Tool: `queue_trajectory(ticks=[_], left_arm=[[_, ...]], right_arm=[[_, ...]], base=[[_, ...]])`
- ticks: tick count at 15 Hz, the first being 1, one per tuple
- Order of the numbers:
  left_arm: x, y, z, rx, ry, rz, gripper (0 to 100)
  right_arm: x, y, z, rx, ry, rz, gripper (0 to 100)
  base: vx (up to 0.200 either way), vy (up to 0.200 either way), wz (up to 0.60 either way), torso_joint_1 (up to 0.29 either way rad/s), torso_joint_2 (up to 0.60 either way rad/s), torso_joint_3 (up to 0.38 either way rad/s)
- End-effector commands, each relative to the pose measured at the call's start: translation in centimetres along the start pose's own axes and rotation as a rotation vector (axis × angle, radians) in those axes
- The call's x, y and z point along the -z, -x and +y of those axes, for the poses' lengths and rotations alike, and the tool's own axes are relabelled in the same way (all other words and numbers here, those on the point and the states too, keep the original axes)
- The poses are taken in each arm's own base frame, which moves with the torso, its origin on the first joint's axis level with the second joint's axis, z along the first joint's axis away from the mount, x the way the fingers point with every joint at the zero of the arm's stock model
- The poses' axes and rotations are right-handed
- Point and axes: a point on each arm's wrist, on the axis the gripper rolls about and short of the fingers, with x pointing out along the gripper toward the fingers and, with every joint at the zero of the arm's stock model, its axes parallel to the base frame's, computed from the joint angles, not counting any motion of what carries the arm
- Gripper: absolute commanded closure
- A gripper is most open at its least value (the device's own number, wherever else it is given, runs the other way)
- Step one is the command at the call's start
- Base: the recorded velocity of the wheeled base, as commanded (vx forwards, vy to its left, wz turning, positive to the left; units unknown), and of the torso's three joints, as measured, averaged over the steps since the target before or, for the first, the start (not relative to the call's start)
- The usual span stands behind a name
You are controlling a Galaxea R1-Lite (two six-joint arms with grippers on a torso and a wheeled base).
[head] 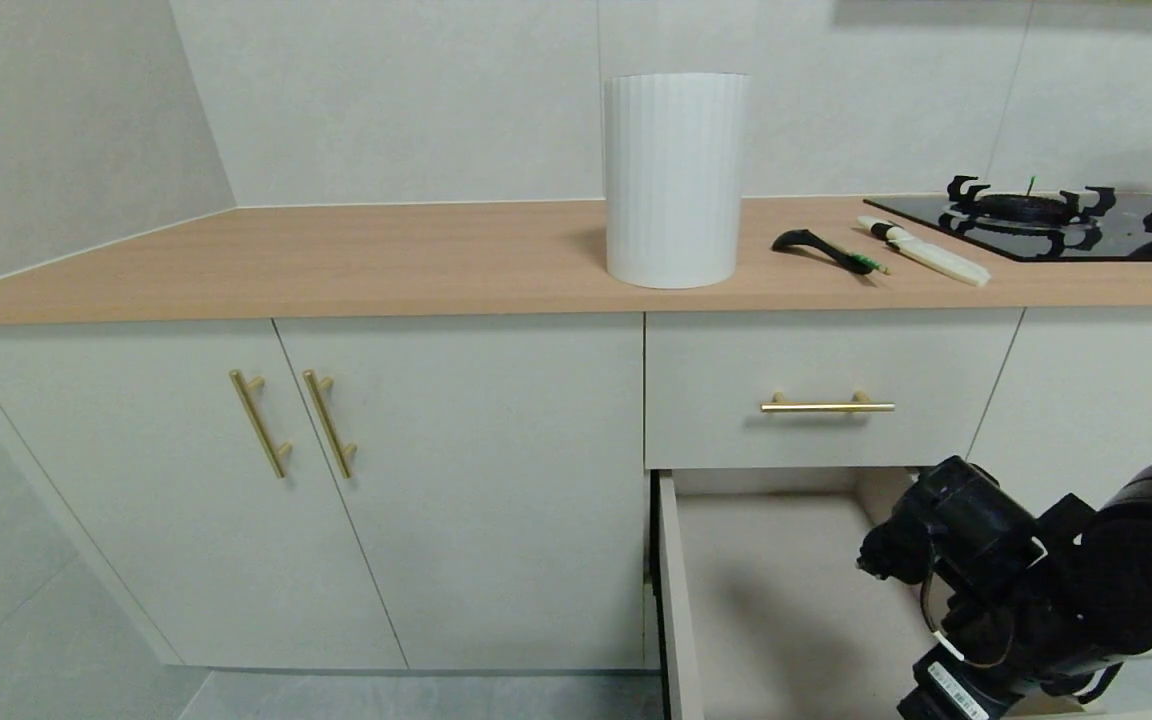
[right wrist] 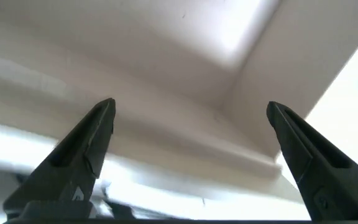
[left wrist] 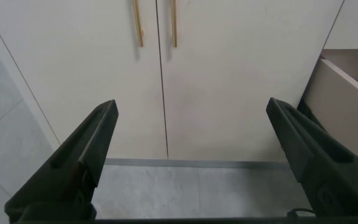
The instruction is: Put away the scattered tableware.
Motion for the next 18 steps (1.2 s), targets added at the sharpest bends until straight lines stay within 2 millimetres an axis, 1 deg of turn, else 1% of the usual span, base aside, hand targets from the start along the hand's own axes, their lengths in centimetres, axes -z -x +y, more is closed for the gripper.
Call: queue_trajectory(ticks=[1,4,6,8,9,10,11,12,13,17,18], left_arm=[[0.0,0.0,0.0,-0.001,0.0,0.0,0],[0.0,0.0,0.0,-0.001,0.0,0.0,0],[0.0,0.0,0.0,-0.001,0.0,0.0,0],[0.0,0.0,0.0,-0.001,0.0,0.001,0],[0.0,0.0,0.0,-0.001,0.0,0.001,0],[0.0,0.0,0.0,-0.001,0.0,0.0,0],[0.0,0.0,0.0,-0.001,0.0,0.0,0],[0.0,0.0,0.0,-0.001,0.0,0.0,0],[0.0,0.0,0.0,-0.001,0.0,0.001,0],[0.0,0.0,0.0,-0.001,0.0,0.001,0],[0.0,0.0,0.0,-0.001,0.0,0.0,0]], right_arm=[[0.8,1.2,0.5,-0.009,0.052,0.009,0],[1.4,1.2,0.7,-0.012,0.096,0.023,0],[0.9,1.2,0.6,-0.009,0.086,0.002,0],[-0.5,1.7,0.4,-0.007,-0.008,-0.094,0],[-1.7,2.1,0.2,-0.012,-0.123,-0.192,0],[-2.3,2.4,0.2,-0.017,-0.165,-0.233,0],[-3.4,2.8,0.0,-0.027,-0.251,-0.306,0],[-4.5,3.5,-0.4,-0.05,-0.369,-0.393,0],[-4.3,3.4,-1.4,-0.037,-0.414,-0.406,0],[-5.2,3.6,-2.5,-0.022,-0.477,-0.543,0],[-5.3,3.6,-2.6,-0.021,-0.481,-0.548,0]], base=[[0.0,0.0,0.0,0.0,0.0,0.0],[0.0,0.0,0.0,0.0,0.0,0.0],[0.0,0.0,0.0,0.0,0.0,0.0],[0.0,0.0,0.0,0.0,0.0,0.0],[0.0,0.0,0.0,0.0,0.0,0.0],[0.0,0.0,0.0,0.0,0.0,0.0],[0.0,0.0,0.0,0.0,0.0,0.0],[0.0,0.0,0.0,0.0,0.0,0.0],[0.0,0.0,0.0,0.0,0.0,0.0],[0.0,0.0,0.0,0.0,0.0,0.0],[0.0,0.0,0.0,0.0,0.0,0.0]])
